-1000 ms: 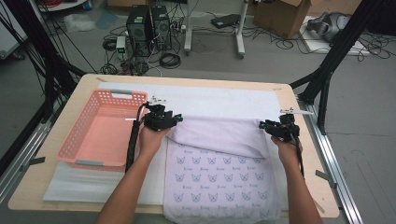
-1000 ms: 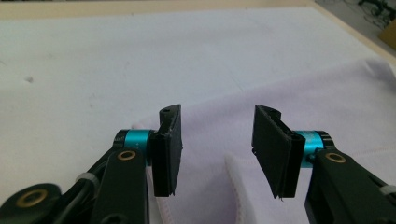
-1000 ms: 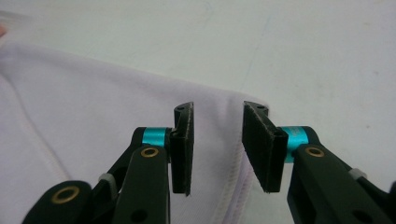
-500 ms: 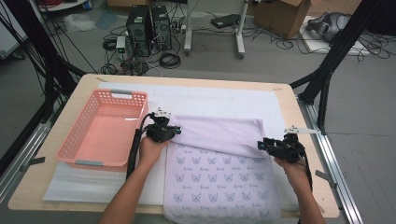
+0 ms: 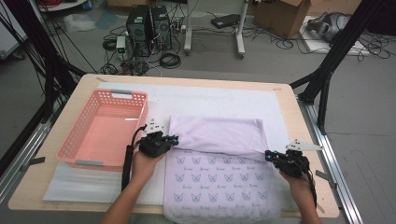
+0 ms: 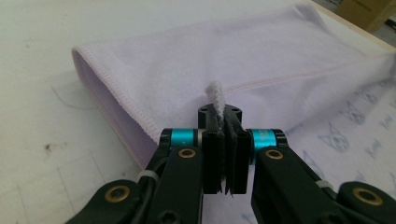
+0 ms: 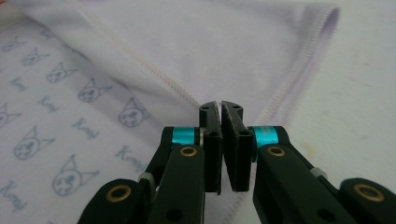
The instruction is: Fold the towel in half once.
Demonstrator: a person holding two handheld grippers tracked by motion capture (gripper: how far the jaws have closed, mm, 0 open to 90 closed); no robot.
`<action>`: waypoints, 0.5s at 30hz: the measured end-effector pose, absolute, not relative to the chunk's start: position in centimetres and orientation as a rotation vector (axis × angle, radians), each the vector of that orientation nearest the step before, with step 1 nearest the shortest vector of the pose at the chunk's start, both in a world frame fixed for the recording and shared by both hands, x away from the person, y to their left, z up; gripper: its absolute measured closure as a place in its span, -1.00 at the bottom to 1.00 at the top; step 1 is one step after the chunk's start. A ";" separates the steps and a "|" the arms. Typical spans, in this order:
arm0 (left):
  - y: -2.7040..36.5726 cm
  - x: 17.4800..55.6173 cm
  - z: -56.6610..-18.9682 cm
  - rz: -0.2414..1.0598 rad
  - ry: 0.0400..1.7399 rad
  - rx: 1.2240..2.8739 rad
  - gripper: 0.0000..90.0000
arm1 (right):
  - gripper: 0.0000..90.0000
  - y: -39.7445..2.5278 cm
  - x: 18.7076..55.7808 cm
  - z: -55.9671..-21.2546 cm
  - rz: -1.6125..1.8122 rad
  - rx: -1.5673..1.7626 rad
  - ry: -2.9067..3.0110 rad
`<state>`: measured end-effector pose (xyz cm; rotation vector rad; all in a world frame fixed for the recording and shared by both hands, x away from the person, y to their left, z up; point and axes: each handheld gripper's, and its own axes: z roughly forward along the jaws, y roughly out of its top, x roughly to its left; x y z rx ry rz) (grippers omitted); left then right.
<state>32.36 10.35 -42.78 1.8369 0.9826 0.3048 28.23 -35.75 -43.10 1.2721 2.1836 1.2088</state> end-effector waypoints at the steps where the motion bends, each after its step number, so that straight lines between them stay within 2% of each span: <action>1: 10.4 31.9 -42.9 0.304 0.975 1.835 0.92 | 0.92 -36.0 28.0 -43.1 1.217 1.283 2.173; 15: 10.4 26.8 -44.9 0.355 0.886 1.850 0.81 | 0.93 -37.3 25.2 -42.5 1.250 1.237 2.168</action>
